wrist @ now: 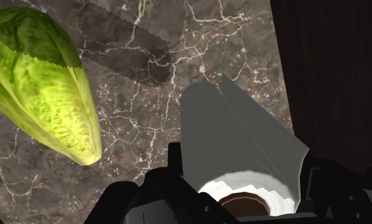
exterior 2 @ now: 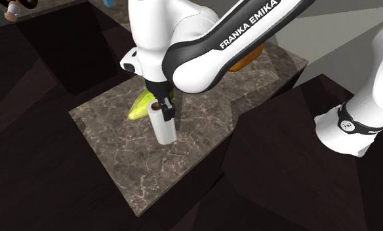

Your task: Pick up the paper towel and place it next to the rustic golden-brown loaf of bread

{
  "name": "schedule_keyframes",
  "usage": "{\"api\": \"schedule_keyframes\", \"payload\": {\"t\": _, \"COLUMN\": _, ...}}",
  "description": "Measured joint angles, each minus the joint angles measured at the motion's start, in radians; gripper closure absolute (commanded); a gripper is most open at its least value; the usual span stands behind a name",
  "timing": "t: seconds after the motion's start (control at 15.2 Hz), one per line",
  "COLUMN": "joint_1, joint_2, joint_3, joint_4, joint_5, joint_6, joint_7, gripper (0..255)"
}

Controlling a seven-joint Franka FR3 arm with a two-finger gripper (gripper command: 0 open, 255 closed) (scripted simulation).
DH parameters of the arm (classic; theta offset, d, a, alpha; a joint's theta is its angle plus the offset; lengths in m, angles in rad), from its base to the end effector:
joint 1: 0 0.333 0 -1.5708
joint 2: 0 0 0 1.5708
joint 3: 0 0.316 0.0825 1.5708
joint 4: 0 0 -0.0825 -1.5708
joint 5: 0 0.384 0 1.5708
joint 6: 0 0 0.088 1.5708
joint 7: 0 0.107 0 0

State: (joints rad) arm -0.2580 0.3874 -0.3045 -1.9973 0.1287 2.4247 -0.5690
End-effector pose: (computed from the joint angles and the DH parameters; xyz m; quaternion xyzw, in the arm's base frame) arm 0.5222 -0.3204 0.2787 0.9989 -0.0317 0.0192 0.0273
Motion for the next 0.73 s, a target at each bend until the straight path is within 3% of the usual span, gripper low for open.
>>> {"api": "schedule_keyframes", "payload": {"t": 0.73, "joint_1": 0.015, "joint_2": -0.094, "joint_3": -0.021, "joint_4": 0.032, "joint_5": -0.042, "joint_6": -0.122, "joint_7": 0.025, "gripper": 255}}
